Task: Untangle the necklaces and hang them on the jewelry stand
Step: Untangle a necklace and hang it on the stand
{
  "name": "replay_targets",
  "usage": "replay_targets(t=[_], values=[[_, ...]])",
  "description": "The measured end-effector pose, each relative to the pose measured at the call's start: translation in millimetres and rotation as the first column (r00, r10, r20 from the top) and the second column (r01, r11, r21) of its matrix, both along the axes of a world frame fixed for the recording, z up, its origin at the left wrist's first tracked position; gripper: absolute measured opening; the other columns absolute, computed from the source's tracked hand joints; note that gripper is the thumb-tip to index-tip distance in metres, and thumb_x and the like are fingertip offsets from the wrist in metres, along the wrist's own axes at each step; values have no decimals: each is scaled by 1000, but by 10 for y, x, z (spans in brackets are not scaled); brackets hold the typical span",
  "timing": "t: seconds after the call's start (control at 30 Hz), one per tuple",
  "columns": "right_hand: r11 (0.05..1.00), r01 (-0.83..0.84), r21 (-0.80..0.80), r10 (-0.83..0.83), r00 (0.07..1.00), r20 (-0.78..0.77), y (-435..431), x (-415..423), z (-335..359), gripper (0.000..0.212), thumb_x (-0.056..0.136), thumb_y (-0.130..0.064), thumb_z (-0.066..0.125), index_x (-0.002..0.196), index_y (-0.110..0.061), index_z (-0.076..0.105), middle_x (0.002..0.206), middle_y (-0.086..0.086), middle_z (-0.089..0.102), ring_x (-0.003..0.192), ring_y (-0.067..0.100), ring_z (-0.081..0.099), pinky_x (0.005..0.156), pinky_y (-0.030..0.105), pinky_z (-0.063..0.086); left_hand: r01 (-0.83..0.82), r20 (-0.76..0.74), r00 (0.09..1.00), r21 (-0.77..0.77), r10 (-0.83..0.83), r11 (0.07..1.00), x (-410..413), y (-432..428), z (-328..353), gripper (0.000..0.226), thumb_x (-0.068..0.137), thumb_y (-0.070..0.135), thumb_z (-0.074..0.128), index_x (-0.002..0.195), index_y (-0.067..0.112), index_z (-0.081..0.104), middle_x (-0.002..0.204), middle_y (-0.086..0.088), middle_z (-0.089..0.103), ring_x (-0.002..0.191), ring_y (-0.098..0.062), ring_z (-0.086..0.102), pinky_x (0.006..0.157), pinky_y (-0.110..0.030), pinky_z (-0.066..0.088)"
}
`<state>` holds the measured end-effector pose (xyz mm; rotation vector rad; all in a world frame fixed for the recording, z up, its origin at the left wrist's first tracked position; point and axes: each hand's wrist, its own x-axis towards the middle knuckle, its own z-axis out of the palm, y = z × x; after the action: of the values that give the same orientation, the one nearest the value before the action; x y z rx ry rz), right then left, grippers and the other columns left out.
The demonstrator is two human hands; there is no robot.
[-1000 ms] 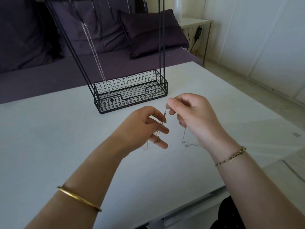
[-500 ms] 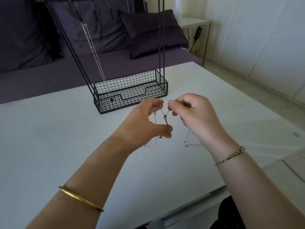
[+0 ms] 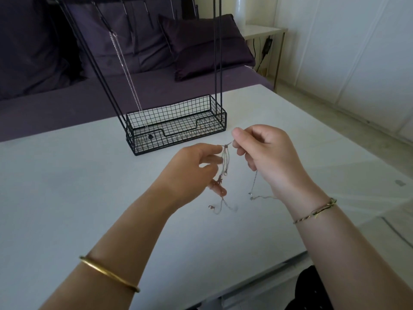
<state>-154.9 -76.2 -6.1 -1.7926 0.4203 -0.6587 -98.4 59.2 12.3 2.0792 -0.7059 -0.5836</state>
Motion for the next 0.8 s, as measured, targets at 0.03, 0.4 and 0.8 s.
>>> replay_targets(t=[0.03, 0.4, 0.8], values=[[1000, -7, 0, 7, 1000, 2, 2, -2, 4, 30, 91, -28, 60, 63, -18, 61, 56, -8, 57, 42, -1, 45, 53, 20, 34, -7, -50, 999, -18, 6, 1000, 6, 0, -2, 41, 95, 6, 43, 131, 24, 52, 113, 11, 67, 68, -13, 72, 78, -12, 36], [996, -86, -14, 86, 996, 22, 5, 8, 6, 28, 92, -23, 58, 65, -18, 64, 57, -9, 57, 43, -2, 46, 49, 11, 32, -48, -195, 981, -157, 17, 986, 60, -7, -48, 18, 93, 14, 58, 109, 16, 66, 73, -3, 74, 68, -5, 68, 56, -4, 44], [998, -57, -11, 57, 998, 40, -21, 12, 8, 29, 92, -26, 58, 64, -19, 60, 53, -11, 56, 44, 0, 45, 52, 18, 33, -128, -332, 940, -135, 77, 983, 42, -8, 22, 6, 94, 12, 54, 90, 10, 59, 88, -1, 76, 79, -21, 74, 103, -44, 40]])
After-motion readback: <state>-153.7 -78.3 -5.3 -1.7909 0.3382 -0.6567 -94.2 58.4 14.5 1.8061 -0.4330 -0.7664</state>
